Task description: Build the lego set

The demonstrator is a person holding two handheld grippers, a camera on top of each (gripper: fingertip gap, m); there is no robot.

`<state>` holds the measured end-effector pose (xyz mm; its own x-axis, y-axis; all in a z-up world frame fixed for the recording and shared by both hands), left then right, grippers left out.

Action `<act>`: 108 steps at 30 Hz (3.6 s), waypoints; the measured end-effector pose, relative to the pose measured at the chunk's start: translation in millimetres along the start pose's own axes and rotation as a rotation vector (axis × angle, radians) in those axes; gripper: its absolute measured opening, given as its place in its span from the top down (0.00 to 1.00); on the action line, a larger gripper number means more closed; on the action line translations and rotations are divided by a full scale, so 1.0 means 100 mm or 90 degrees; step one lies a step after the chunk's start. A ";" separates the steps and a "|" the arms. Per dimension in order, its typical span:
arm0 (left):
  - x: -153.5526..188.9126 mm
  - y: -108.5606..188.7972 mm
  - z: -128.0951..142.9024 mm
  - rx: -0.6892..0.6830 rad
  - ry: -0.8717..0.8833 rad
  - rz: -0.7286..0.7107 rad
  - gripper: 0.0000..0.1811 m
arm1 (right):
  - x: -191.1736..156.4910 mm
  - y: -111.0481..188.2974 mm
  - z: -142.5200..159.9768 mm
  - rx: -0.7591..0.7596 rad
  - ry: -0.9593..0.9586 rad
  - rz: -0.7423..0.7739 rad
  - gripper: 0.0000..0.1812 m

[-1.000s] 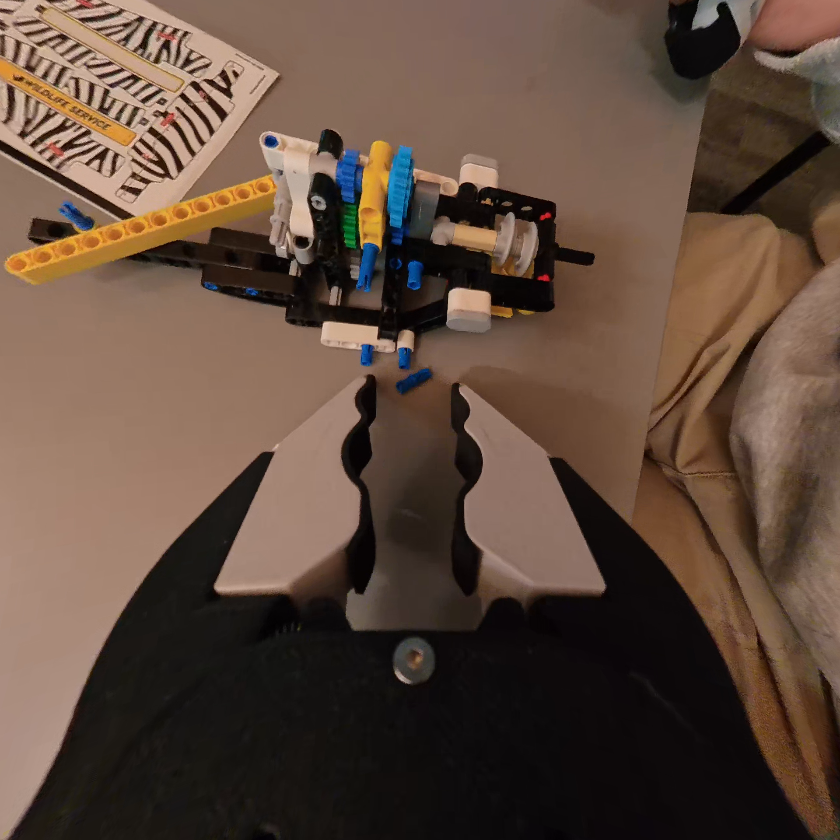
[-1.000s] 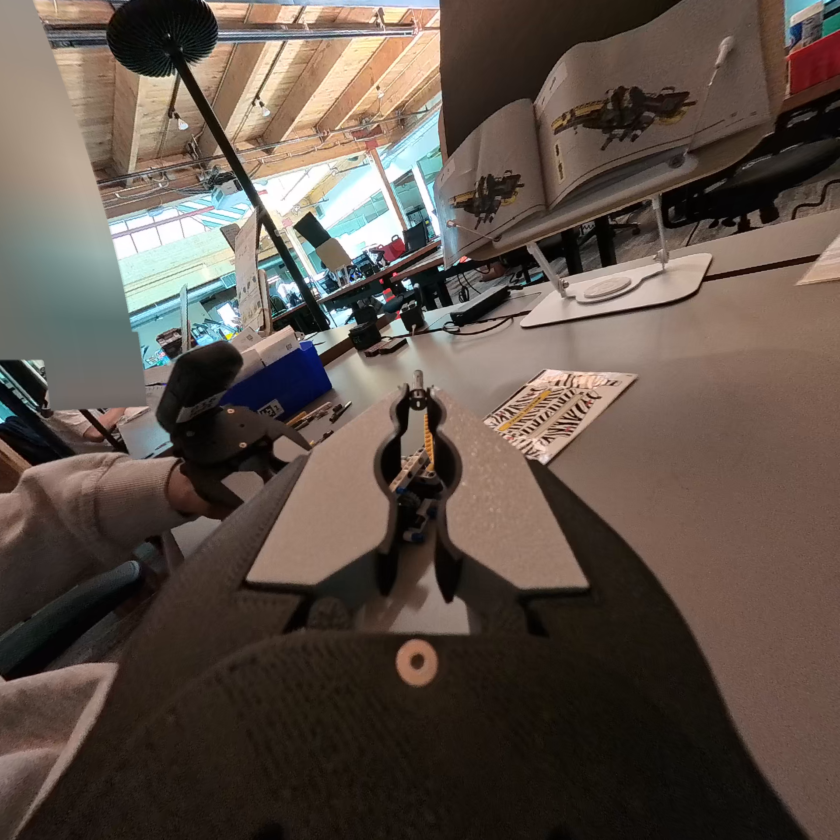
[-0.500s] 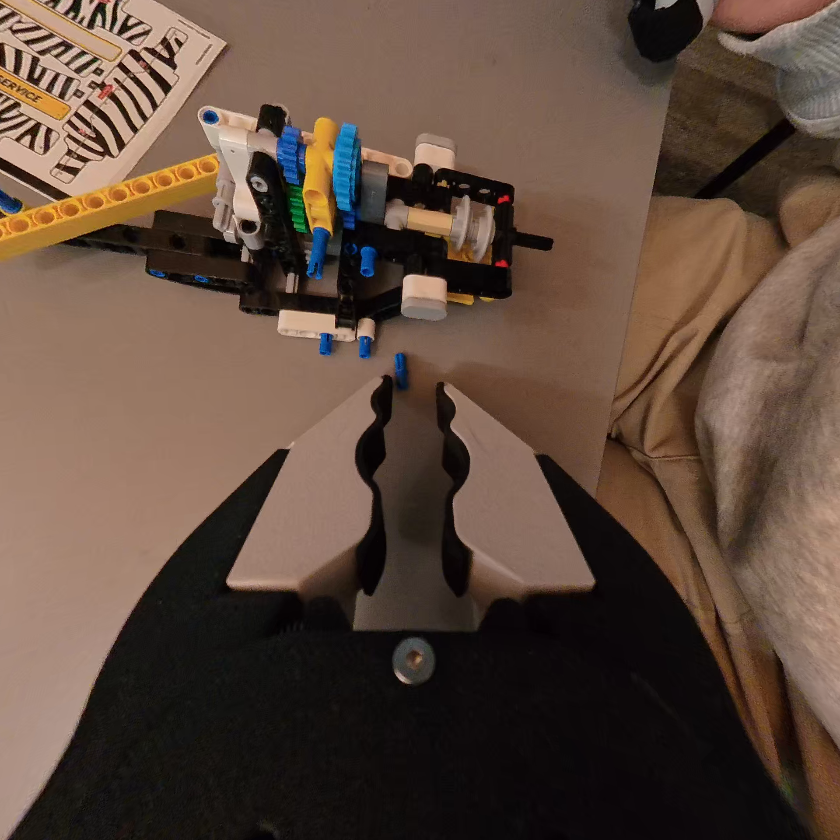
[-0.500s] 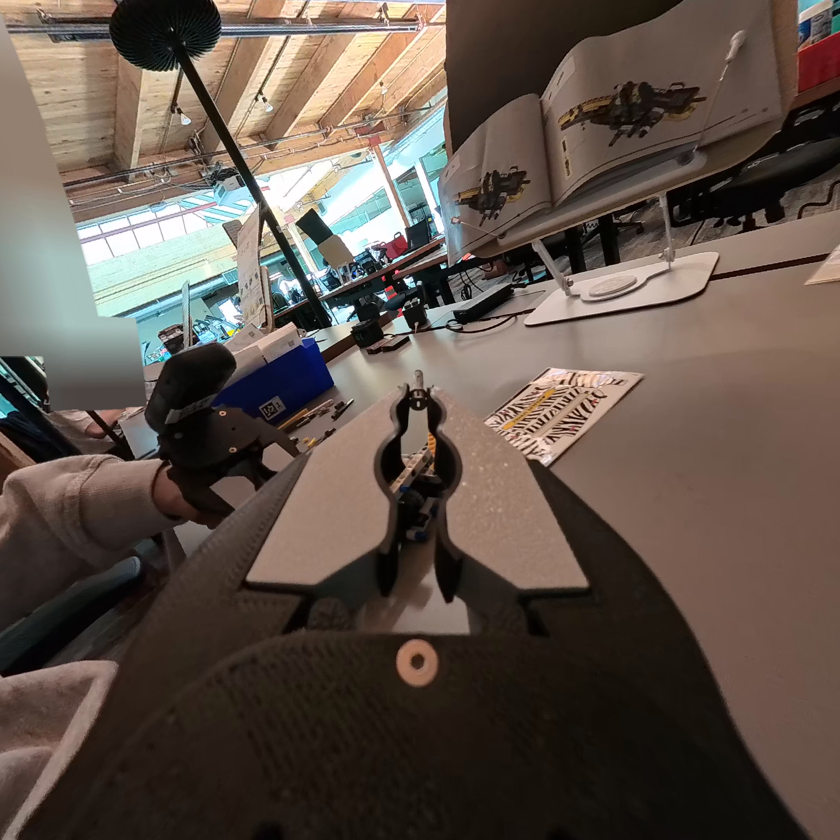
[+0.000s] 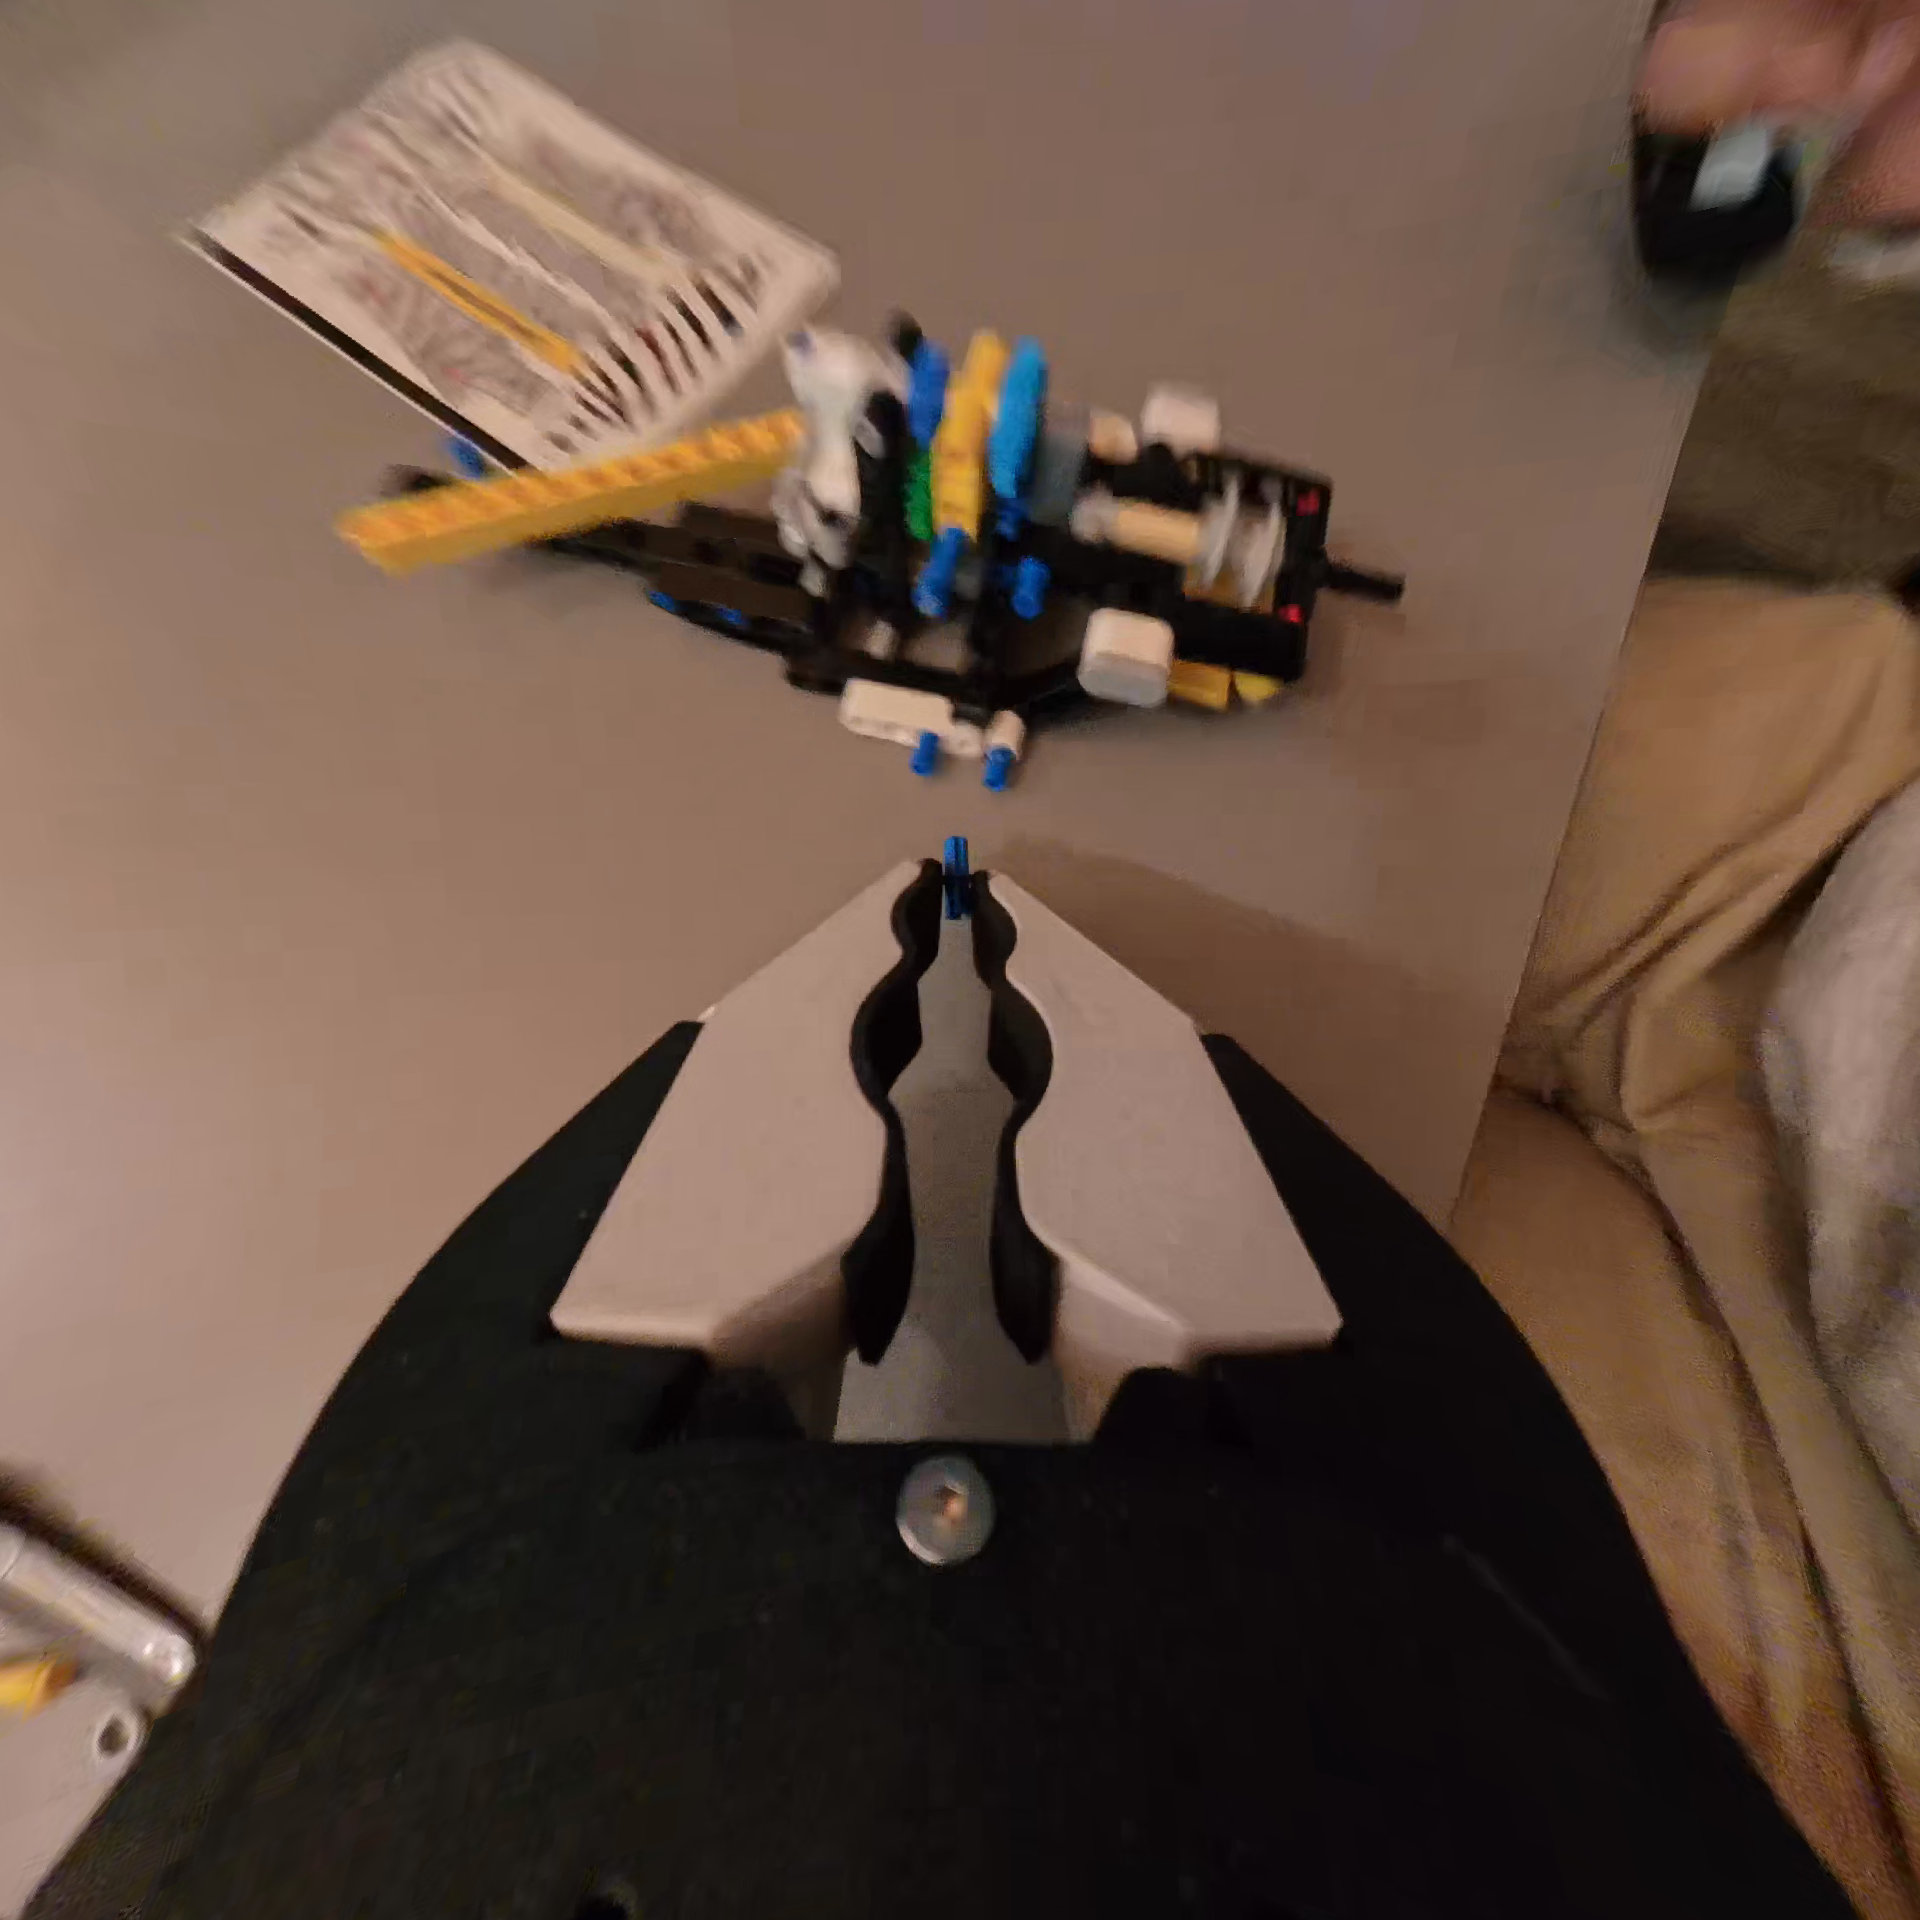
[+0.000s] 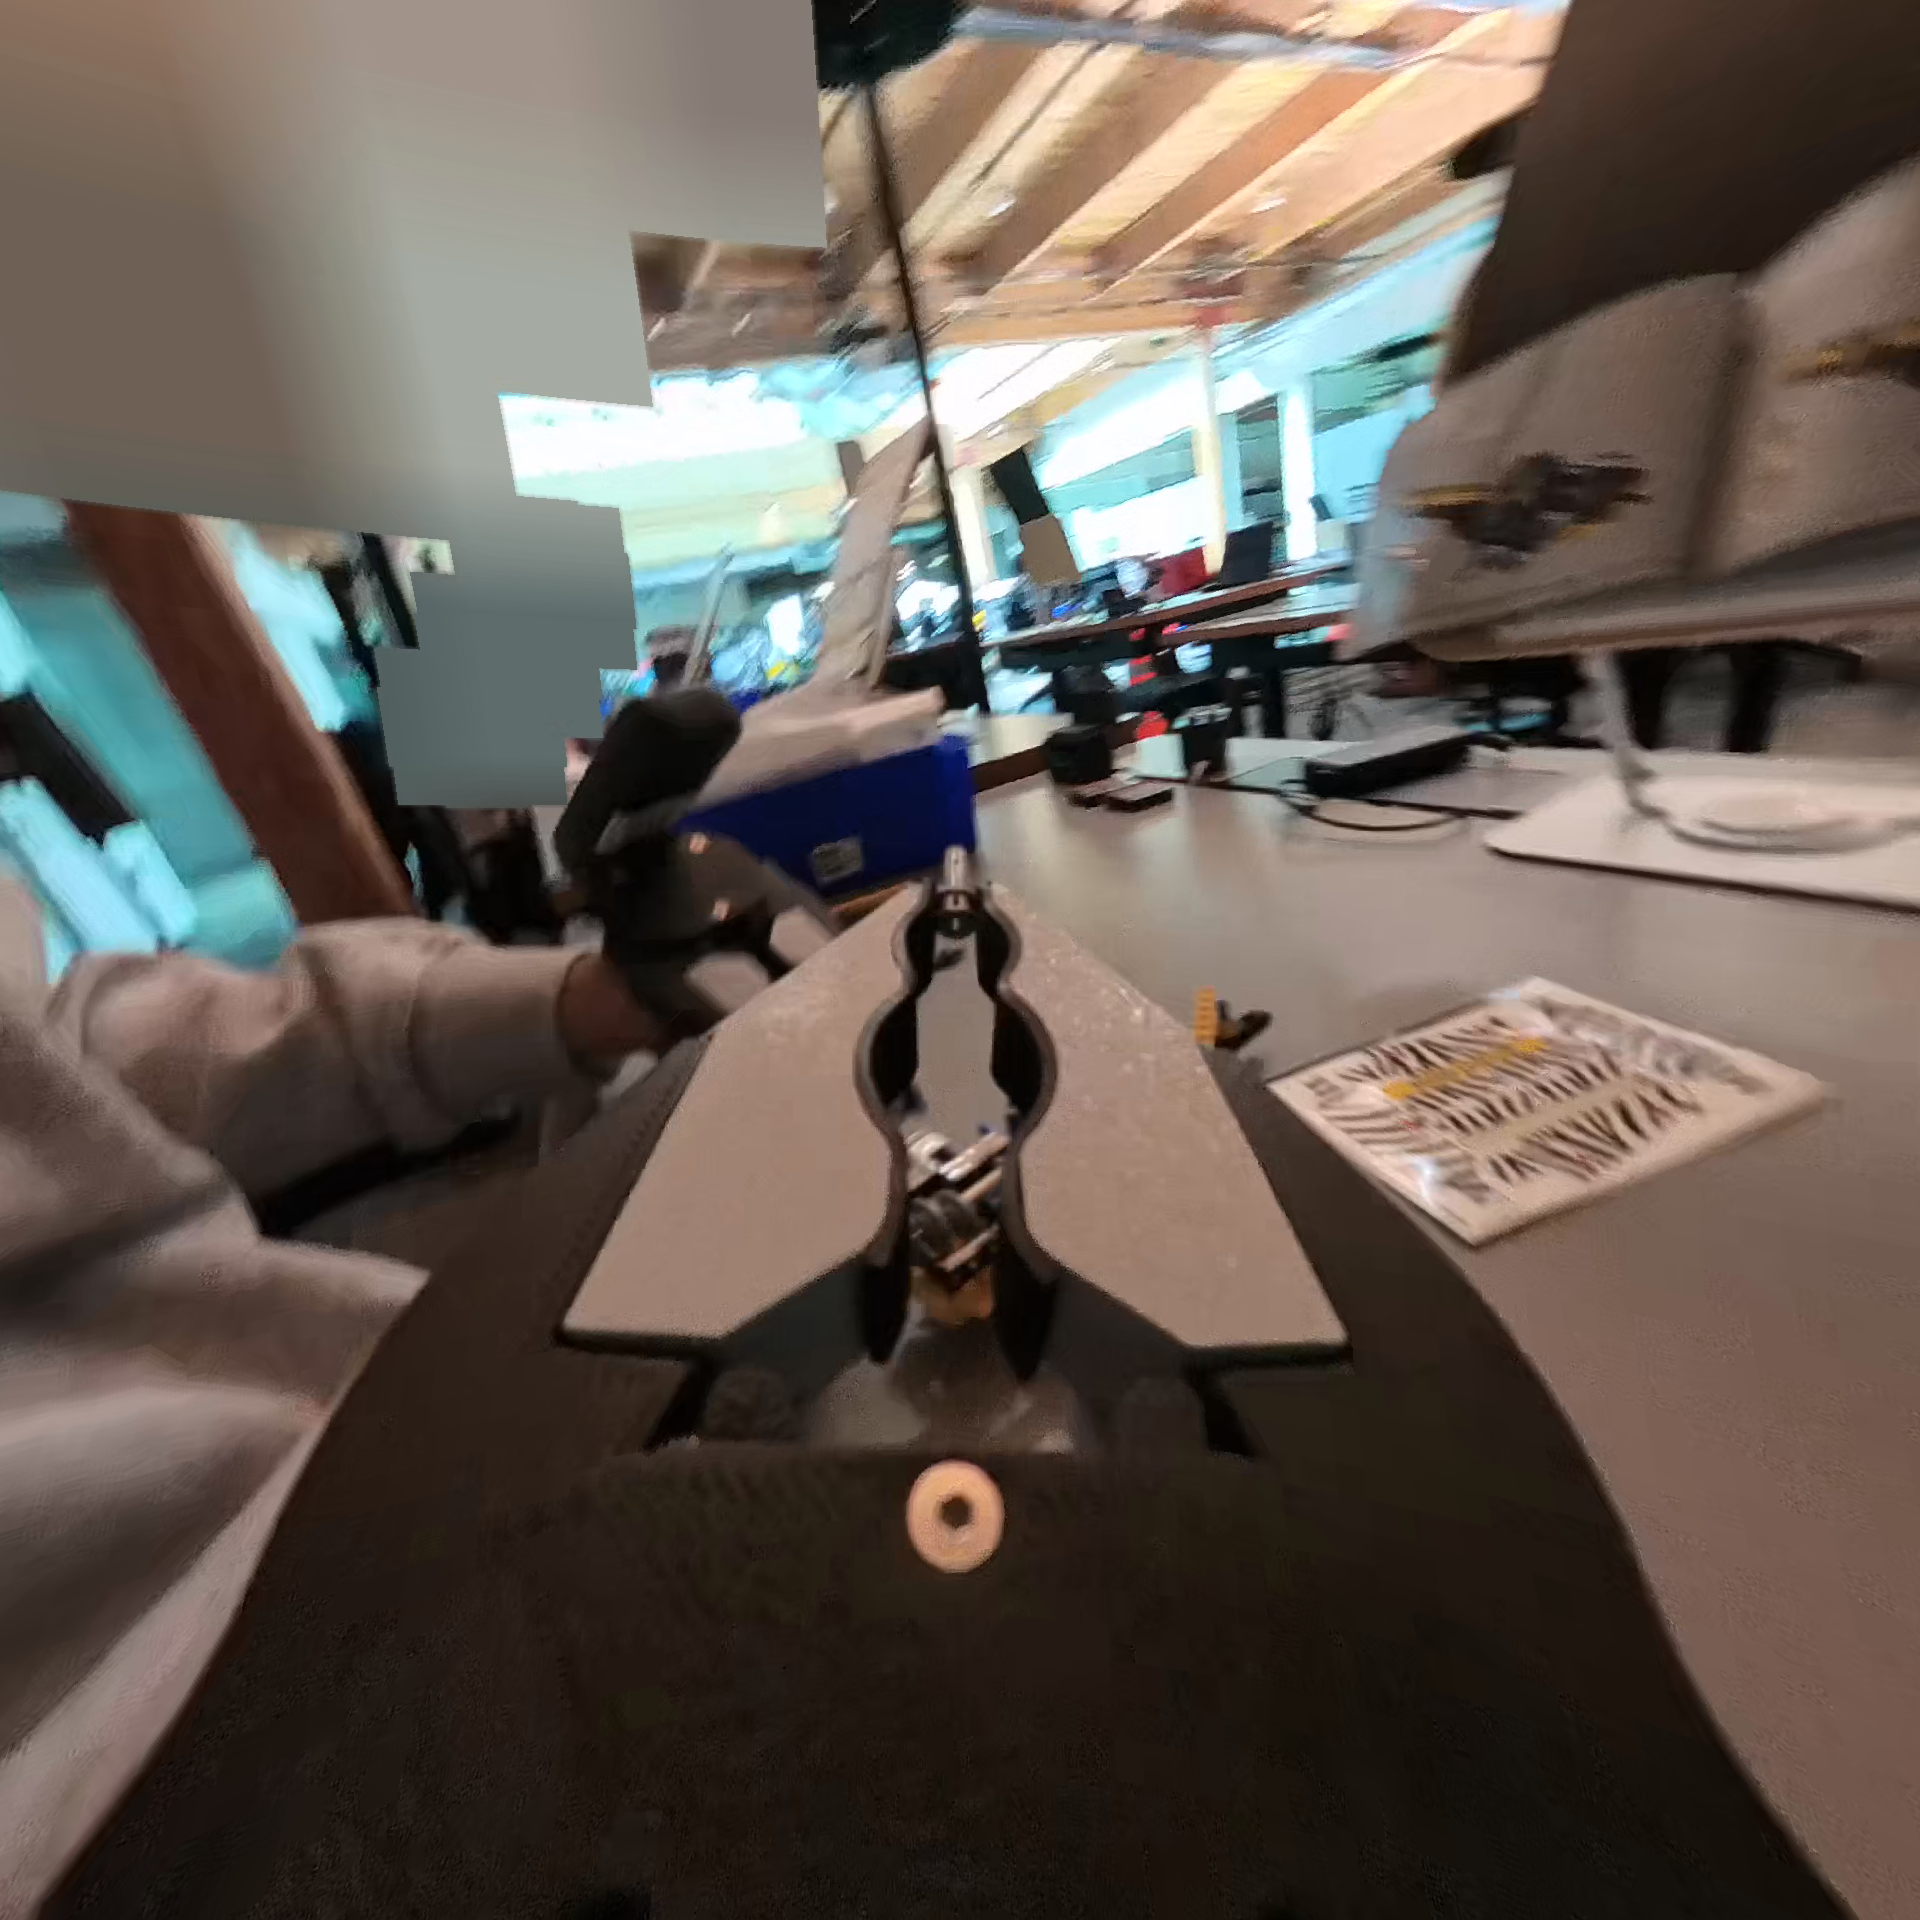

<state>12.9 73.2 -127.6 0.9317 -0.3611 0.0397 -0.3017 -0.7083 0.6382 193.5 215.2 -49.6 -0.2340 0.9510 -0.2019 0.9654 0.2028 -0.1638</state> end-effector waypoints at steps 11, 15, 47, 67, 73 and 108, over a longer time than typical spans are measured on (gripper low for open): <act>0.50 0.34 -0.15 0.178 -0.070 0.143 0.98 | -0.66 -0.29 0.40 -0.224 0.211 -0.144 0.97; 0.66 0.37 -0.16 0.207 -0.041 0.248 0.98 | -0.86 -0.27 0.32 -0.303 0.323 -0.191 0.97; 0.51 0.30 -0.07 0.217 0.267 0.541 0.98 | -0.49 -0.42 0.55 -0.418 -0.304 -0.306 0.97; 0.57 0.27 -0.05 0.190 0.211 0.487 0.98 | -0.51 -0.50 0.55 -0.611 -0.425 -0.244 0.97; 0.59 0.27 -0.06 0.185 0.177 0.455 0.98 | -0.49 -0.49 0.59 -0.618 -0.453 -0.223 0.97; 0.66 0.23 -0.06 0.162 0.124 0.391 0.99 | -0.46 -0.45 0.66 -0.632 -0.501 -0.207 0.97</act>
<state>68.8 36.9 -105.9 0.5892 -0.6435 0.4887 -0.8020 -0.5393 0.2568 153.6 146.8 -96.7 -0.1484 0.5046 -0.8505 0.4465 0.8016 0.3977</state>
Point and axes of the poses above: each gripper's, where its closed fingertips meet, y back along the fingers, z out of its underside, x = y × z across the jaws, the point moved 7 cm from there along y, back along the fingers, and after that the axes turned 3 degrees about z, right-handed, at the moved point
